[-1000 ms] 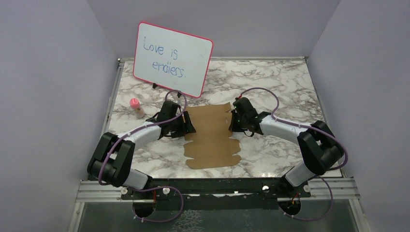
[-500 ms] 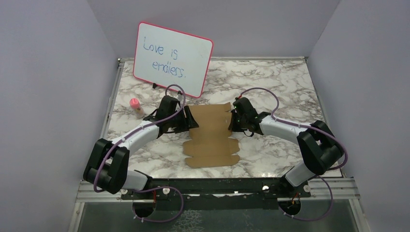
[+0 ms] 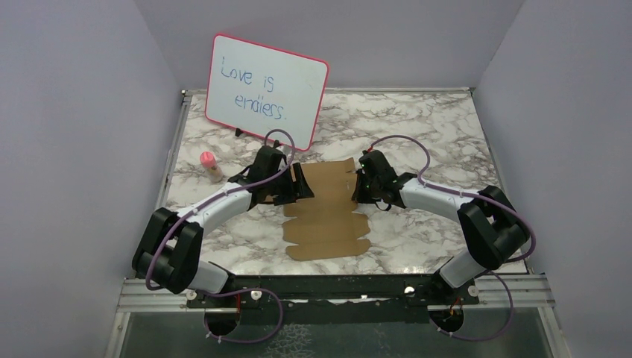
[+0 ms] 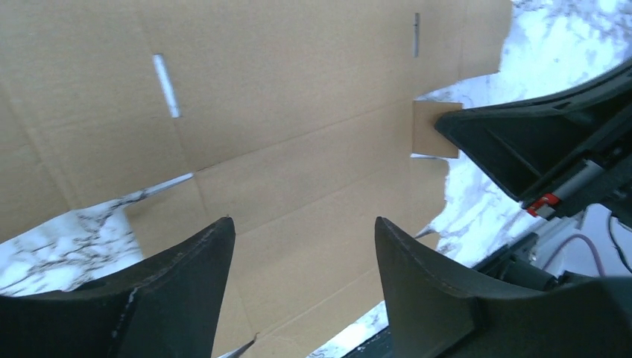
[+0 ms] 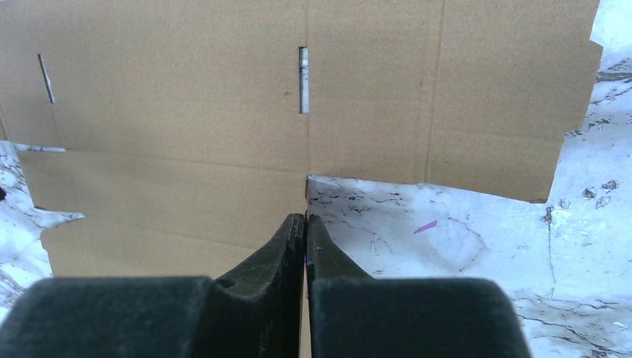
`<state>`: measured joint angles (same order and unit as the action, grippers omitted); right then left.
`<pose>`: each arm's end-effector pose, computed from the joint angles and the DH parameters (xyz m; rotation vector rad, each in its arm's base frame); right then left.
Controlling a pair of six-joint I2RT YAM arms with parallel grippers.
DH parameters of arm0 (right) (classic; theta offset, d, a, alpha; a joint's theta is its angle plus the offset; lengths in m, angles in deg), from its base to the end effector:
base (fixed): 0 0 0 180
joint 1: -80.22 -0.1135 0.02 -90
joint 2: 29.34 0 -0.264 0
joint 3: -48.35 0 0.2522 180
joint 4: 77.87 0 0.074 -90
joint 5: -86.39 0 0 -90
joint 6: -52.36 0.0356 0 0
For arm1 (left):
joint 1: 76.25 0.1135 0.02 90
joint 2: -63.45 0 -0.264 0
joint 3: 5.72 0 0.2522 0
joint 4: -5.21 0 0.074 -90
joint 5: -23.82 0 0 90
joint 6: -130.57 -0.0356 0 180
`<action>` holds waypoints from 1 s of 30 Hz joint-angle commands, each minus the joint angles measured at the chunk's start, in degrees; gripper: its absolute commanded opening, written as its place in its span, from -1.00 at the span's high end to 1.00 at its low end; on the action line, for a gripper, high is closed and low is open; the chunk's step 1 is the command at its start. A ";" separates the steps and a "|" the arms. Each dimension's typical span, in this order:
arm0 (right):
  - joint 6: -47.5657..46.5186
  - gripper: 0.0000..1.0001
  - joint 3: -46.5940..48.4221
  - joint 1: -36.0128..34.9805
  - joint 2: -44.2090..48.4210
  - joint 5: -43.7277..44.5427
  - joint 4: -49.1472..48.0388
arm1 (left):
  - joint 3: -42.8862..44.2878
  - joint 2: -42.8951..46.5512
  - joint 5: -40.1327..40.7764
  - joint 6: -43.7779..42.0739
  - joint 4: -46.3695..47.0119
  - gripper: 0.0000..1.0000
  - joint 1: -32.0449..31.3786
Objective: Fold the paper box
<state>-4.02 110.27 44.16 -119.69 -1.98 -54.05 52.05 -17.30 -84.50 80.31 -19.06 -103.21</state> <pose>0.2516 0.1819 0.1708 -0.0418 2.5453 0.4675 0.2471 -0.1382 0.1964 -0.1236 2.5460 -0.8900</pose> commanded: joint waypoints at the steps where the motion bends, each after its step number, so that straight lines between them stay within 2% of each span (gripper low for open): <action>1: 0.56 0.82 -0.95 -0.60 -1.47 -1.14 0.90 | 1.48 2.44 8.13 -2.91 -6.81 -0.46 0.11; 4: 0.55 0.82 -1.05 -0.59 -1.39 -1.14 0.90 | -0.61 3.05 8.86 -3.57 -7.82 -0.54 1.68; 9: 0.39 0.82 -1.10 -0.57 -1.30 -1.18 0.83 | -3.91 2.21 4.60 -3.51 -4.67 -0.54 4.63; 14: 0.39 0.82 -1.05 -0.60 -1.21 -1.19 0.83 | -6.70 0.29 -0.72 -2.57 0.17 -0.49 7.02; 21: 0.56 0.82 -1.10 -0.57 -1.23 -1.32 0.37 | -7.77 -2.13 -2.82 -2.09 3.85 -0.39 7.10; 23: 0.64 0.82 -0.99 -0.60 -1.45 -1.31 0.32 | -8.01 -2.99 -4.75 -1.43 5.73 -0.32 7.10; 28: 0.73 0.82 -1.14 -0.55 -1.25 -1.35 0.24 | -6.66 -1.62 -4.19 -1.45 5.71 0.10 6.57; 30: 0.82 0.82 -1.42 -0.57 -0.98 -1.31 0.02 | -5.89 -0.75 -3.47 -1.22 5.26 0.18 6.40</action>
<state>-4.00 110.27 44.16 -119.69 -2.00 -54.13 45.12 -19.71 -86.62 78.26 -15.36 -96.13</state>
